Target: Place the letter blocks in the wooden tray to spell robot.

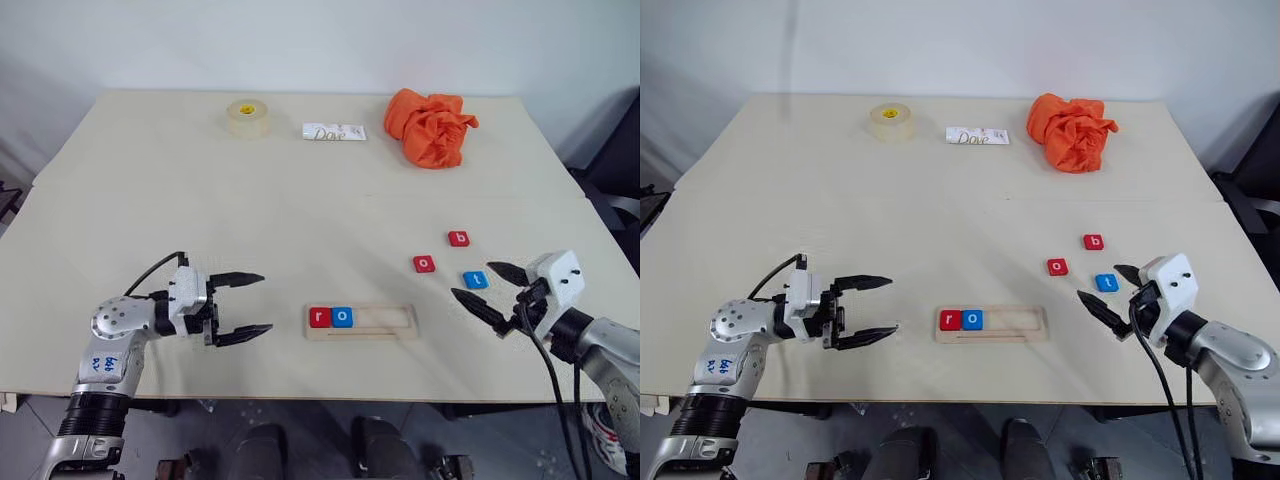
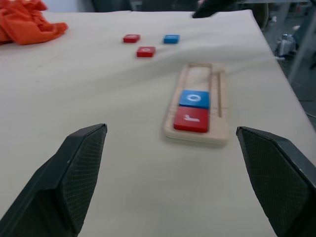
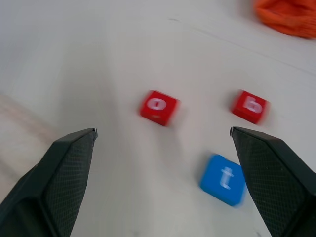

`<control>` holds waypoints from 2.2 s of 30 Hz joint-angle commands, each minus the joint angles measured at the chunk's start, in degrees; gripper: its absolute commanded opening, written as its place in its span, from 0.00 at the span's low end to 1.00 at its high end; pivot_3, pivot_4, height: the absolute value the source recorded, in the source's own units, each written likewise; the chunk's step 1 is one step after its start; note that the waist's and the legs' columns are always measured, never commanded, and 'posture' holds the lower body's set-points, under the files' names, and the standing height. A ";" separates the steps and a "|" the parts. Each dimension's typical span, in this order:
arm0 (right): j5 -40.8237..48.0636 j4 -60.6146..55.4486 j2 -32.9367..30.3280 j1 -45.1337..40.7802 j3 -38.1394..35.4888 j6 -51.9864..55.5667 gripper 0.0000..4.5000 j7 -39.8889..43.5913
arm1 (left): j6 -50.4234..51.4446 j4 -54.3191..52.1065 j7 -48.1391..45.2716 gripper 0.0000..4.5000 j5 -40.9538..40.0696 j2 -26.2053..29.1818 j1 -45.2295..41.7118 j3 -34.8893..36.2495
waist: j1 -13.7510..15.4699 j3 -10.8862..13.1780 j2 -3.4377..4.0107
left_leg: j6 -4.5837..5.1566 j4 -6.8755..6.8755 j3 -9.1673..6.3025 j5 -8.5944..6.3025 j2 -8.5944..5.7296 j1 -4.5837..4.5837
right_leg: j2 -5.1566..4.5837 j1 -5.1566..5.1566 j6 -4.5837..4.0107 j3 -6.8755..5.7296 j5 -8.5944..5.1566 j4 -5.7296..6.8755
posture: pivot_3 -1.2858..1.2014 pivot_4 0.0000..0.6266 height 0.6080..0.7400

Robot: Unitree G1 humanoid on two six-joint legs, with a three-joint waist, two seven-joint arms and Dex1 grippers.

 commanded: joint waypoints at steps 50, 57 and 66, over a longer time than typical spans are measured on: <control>-14.47 40.66 14.03 -33.52 8.98 -6.41 0.96 -19.66 | -4.66 -4.47 -1.28 1.00 -2.97 -3.75 3.76 1.14 | -1.43 0.01 0.01 | 0.07 -0.16 0.02 -0.01 0.01 -0.15 | 0.00 -0.15 0.00 -0.01 0.00 -0.05 | 0.52 0.24 1.00; -14.61 41.07 14.94 -33.89 8.59 -6.69 0.49 -20.06 | -4.63 -3.95 -0.99 1.00 -2.95 -3.92 3.13 0.91 | -1.64 0.00 0.01 | 0.07 -0.19 0.02 -0.01 0.04 -0.12 | 0.01 -0.15 0.01 -0.01 0.00 -0.04 | 0.52 0.24 1.00; -13.97 33.07 15.30 -32.85 7.80 -5.19 0.32 -20.60 | -4.32 -1.86 -3.05 1.00 -3.33 -4.16 1.46 0.06 | -1.60 0.02 0.04 | 0.07 -0.19 0.03 -0.01 0.03 -0.13 | 0.00 -0.16 0.01 -0.01 0.00 -0.03 | 0.52 0.24 1.00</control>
